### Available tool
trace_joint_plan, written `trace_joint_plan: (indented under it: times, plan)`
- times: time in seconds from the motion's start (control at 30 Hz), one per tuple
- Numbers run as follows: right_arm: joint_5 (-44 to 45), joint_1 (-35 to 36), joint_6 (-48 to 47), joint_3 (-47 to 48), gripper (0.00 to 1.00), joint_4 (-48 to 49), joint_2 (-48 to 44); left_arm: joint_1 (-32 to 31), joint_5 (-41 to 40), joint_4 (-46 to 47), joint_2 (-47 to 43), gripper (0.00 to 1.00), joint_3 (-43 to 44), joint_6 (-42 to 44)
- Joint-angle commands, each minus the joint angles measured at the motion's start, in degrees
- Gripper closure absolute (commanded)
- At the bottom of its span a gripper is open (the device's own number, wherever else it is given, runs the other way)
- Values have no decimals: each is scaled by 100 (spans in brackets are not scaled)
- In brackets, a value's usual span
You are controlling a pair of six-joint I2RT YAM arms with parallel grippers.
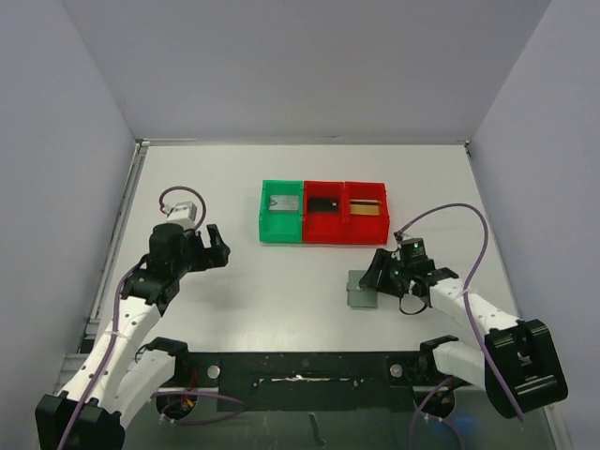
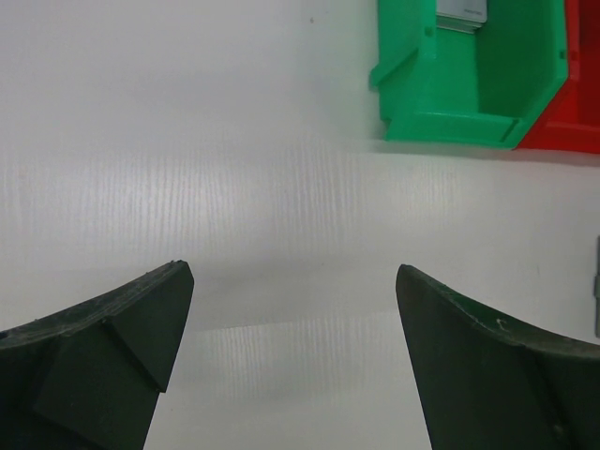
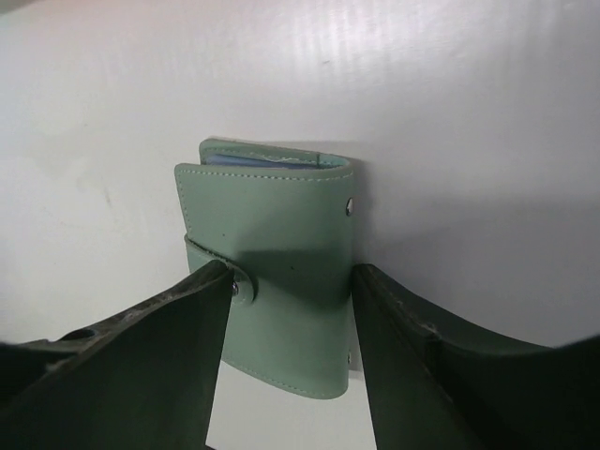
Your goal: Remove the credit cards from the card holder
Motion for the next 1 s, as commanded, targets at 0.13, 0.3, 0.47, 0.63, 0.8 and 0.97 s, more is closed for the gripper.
trace_joint_plan:
  times: [0.13,0.3,0.47,0.63,0.8,0.97]
  plan:
    - [361,1180,968,-267,48,1104,-13,-127,1910,868,-324,15,-154,-1186]
    - [324,1779,935,-12,48,1381,481,-1182,1643,2085,-285,21,-741,-2197]
    - [619,2092,975,146,52,1512,705,-2731,366,2288,894,25,-354,-2093]
    - [746,2063,978,74,53,1627,437,-3447,-309,2485,2234,35,418,-2035]
    - [827,1950,1281,-44,56,1638,126,-4031,-827,2110,3355,36,1470,-1755]
    - [698,1713,1430,-514,59,1990,-142,-4264,-807,2359,4111,38,1801,-1639]
